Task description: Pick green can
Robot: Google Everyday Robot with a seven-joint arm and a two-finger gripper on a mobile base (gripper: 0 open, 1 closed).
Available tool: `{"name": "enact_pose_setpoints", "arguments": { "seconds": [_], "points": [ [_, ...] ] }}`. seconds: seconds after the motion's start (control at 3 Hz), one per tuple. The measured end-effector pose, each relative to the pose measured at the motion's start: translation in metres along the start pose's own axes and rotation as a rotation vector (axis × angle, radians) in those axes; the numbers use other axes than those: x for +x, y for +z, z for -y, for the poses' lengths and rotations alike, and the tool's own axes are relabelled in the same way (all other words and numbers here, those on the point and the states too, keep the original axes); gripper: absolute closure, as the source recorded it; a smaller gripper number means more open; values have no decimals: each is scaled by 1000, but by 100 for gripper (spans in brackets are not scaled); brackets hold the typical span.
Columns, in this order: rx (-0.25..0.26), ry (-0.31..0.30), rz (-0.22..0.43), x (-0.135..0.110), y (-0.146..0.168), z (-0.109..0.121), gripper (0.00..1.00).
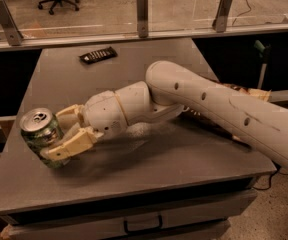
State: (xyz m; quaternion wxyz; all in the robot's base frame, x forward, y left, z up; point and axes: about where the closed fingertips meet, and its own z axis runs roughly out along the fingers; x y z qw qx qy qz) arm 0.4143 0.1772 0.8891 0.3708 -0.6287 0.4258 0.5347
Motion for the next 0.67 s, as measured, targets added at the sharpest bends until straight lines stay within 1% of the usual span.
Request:
{"name": "enact_pose_setpoints", "arguments": {
  "seconds": [0.33, 0.67],
  "points": [
    [80, -75, 27, -27, -30, 36, 100],
    [97, -98, 36, -39, -36, 43, 100]
  ]
}}
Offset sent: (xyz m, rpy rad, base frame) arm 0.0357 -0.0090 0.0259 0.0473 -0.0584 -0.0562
